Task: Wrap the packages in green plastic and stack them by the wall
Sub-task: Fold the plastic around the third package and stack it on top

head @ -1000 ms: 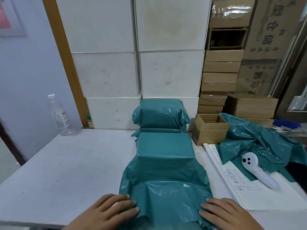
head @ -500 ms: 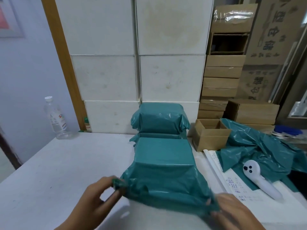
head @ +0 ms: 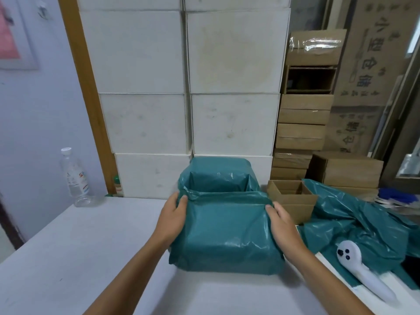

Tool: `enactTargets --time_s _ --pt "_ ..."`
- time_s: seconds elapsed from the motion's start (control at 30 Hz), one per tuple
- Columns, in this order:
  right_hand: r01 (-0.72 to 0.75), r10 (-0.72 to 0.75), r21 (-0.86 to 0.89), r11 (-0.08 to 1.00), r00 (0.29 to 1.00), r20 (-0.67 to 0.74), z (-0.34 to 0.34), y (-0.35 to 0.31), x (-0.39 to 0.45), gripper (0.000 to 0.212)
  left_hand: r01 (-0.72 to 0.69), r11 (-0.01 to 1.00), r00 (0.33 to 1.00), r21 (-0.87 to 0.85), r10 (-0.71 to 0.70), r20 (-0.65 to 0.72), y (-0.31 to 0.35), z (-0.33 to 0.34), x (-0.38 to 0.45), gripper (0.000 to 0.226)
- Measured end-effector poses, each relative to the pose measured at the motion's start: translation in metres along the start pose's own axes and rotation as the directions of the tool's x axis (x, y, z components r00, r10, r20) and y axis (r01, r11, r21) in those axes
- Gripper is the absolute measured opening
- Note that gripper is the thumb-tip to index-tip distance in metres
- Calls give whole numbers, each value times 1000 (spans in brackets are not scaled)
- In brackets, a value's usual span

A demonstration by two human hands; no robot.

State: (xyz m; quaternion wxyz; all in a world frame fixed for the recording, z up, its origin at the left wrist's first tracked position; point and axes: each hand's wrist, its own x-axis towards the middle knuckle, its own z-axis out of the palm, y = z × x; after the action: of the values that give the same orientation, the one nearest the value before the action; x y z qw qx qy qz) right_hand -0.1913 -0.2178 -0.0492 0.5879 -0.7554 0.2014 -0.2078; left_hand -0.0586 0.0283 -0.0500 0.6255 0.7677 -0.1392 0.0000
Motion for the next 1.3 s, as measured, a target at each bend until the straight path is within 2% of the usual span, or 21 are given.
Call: enactTargets --time_s 0.13,0.3,0.4,0.57,0.67,0.8,1.0,1.1,1.13,1.17,1.2,1.23,1.3 --pt "4 -4 -23 1000 999 -33 10 13 13 33 44 996 999 72 -44 0 -16 5 3 27" --pt "25 -35 -101 995 994 -99 15 21 12 33 18 996 999 82 -15 -36 -17 6 -4 21" --pt "30 -40 -122 992 996 -83 16 23 8 34 4 995 999 96 0 -41 -16 1 -9 17" --pt "13 -18 -112 994 999 -40 19 18 1 9 0 985 998 172 12 -68 -13 -1 -15 16" --pt "75 -93 -202 976 992 -81 18 22 -5 20 10 982 997 188 4 -75 -13 -3 -18 12" --pt "49 -96 -287 957 984 -151 21 23 -7 23 36 976 997 213 -20 -75 -14 -5 -19 5" --pt "-57 18 -224 973 985 -169 21 18 4 19 43 960 998 278 -32 -46 -10 -5 -18 19" --pt "-81 34 -242 967 981 -191 25 18 6 9 -46 934 995 355 73 -63 -7 -3 -20 29" --pt "-80 30 -248 966 980 -197 27 17 6 5 -114 896 982 430 167 -89 -7 -3 -21 33" --pt "-76 25 -246 966 978 -206 28 16 6 4 -201 816 949 542 300 -100 -6 -3 -21 37" --pt "-74 21 -239 968 976 -217 28 16 6 8 -279 696 900 662 429 -72 -5 -2 -20 40" --pt "-77 23 -231 970 973 -229 29 14 5 12 -347 579 848 737 529 -16 -4 -2 -18 42" --pt "-88 31 -223 971 968 -249 29 12 4 17 -513 421 747 748 649 147 -2 -1 -15 44"
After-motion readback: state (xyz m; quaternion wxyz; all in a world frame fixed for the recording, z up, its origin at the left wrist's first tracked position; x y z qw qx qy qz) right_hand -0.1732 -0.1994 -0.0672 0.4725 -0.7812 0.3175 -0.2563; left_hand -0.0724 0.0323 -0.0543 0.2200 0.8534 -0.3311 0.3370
